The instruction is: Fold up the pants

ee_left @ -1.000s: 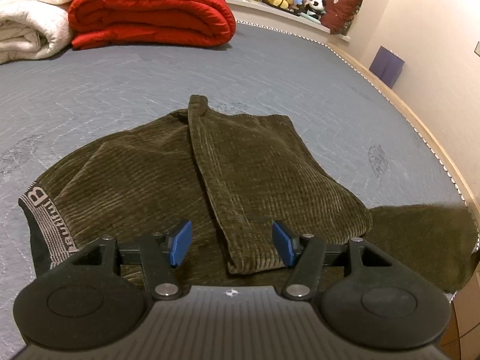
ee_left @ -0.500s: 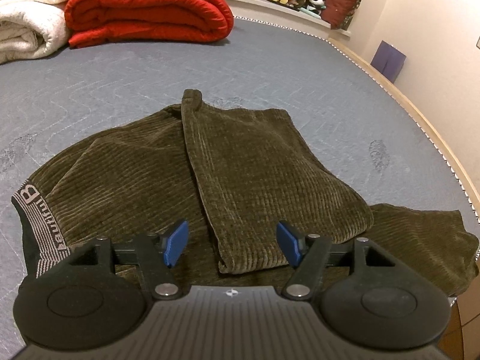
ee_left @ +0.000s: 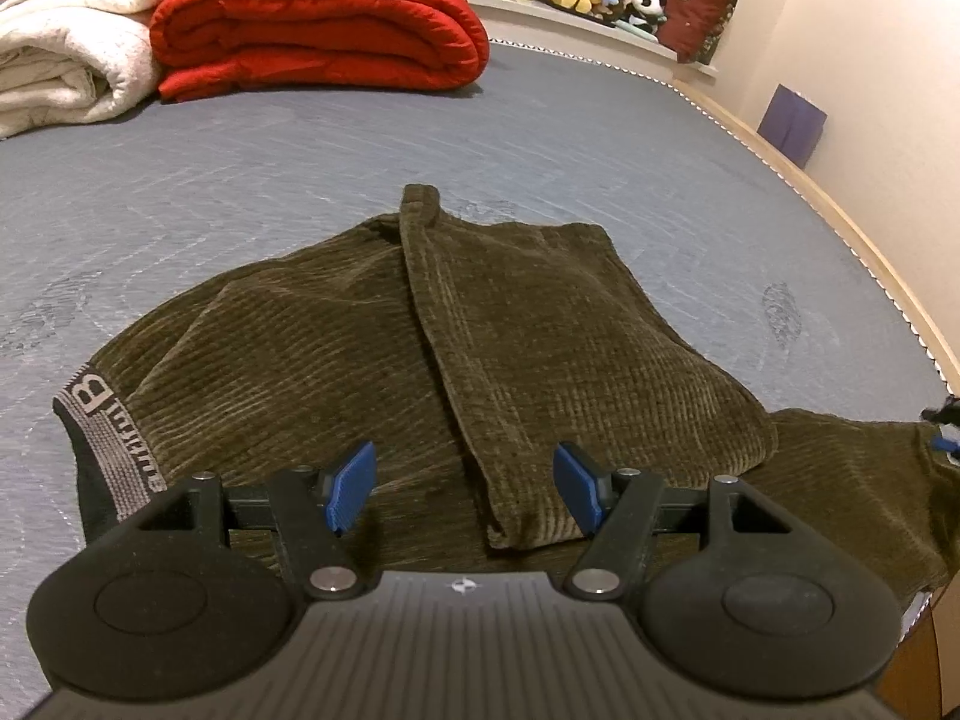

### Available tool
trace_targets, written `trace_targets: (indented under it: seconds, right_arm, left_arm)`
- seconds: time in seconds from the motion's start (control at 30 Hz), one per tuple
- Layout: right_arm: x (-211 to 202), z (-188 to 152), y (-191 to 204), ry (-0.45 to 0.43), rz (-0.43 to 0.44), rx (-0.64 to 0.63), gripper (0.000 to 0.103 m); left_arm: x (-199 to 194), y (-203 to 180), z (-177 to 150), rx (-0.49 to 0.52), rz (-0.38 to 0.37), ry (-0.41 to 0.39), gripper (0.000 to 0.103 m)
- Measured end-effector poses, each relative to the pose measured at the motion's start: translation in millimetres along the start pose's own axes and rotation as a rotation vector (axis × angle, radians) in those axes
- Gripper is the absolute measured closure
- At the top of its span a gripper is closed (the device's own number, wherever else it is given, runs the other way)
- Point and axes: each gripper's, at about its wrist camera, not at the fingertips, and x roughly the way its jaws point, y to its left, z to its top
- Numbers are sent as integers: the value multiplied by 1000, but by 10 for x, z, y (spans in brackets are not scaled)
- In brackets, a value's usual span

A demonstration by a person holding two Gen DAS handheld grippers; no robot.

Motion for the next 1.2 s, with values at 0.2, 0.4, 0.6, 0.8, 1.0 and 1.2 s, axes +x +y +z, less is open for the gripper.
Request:
trace_targets:
  seconds: [0.2, 0.4, 0.6, 0.8, 1.0, 1.2]
  right_arm:
    - [388, 19, 193, 27, -210, -68, 55]
    - [437, 92, 276, -73, -261, -92, 98]
    - [272, 255, 497, -277, -173, -198, 98]
    - [423, 177, 230, -138, -235, -192, 58]
    - [10, 251, -342, -209, -307, -120, 45]
    - [-172, 123, -1075, -151, -337, -53, 38]
  left_arm:
    - [-54, 143, 44, -28, 7, -13, 32]
    - [-97, 217, 85, -39, 9, -22, 32]
    - [-184, 278, 62, -34, 14, -29, 32]
    - [-334, 389, 3, -32, 23, -47, 30]
    - [-410, 612, -105, -43, 46, -62, 29]
    - [-437, 944, -234, -66, 77, -28, 29]
